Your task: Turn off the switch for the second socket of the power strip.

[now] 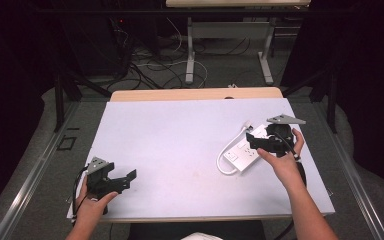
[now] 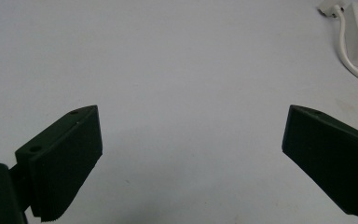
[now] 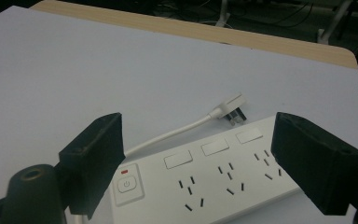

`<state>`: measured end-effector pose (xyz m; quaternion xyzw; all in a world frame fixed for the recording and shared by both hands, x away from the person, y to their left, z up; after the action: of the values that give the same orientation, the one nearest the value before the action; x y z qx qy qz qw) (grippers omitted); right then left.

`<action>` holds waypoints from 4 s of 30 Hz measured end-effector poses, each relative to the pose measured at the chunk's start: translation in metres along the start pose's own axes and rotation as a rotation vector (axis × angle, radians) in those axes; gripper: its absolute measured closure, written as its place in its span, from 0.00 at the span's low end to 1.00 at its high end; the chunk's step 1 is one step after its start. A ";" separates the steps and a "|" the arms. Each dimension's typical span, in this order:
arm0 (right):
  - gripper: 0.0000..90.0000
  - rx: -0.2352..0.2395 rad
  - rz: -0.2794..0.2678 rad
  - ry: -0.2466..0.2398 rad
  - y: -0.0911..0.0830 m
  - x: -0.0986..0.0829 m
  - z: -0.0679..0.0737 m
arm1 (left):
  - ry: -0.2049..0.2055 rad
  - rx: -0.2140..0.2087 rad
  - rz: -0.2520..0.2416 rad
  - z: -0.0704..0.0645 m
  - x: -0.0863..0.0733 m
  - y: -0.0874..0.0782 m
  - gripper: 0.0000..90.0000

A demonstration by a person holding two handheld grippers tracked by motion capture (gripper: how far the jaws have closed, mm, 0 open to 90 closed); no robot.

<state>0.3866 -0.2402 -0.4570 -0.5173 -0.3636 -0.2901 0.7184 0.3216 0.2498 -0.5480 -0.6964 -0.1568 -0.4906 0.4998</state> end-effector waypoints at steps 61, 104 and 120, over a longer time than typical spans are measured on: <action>0.40 -0.008 0.237 -0.018 0.065 0.028 -0.034 | 0.004 0.001 0.006 0.000 0.000 0.002 0.07; 0.79 -0.064 0.425 -0.002 0.109 0.017 -0.040 | 0.003 -0.007 0.019 0.000 -0.001 0.002 0.08; 0.89 -0.086 0.480 0.047 0.118 0.013 -0.045 | 0.002 -0.006 0.020 0.000 -0.001 0.003 0.08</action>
<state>0.4976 -0.2484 -0.5176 -0.6121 -0.2007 -0.1384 0.7523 0.3231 0.2492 -0.5504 -0.6989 -0.1478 -0.4868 0.5028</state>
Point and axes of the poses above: each handheld gripper's, and its own axes: y roughly forward along the jaws, x roughly out of its top, z roughly to its left, the point moved 2 cm from there along y, roughly forward along the jaws, and after that the axes turned 12 degrees about y, right-handed, at the moved point
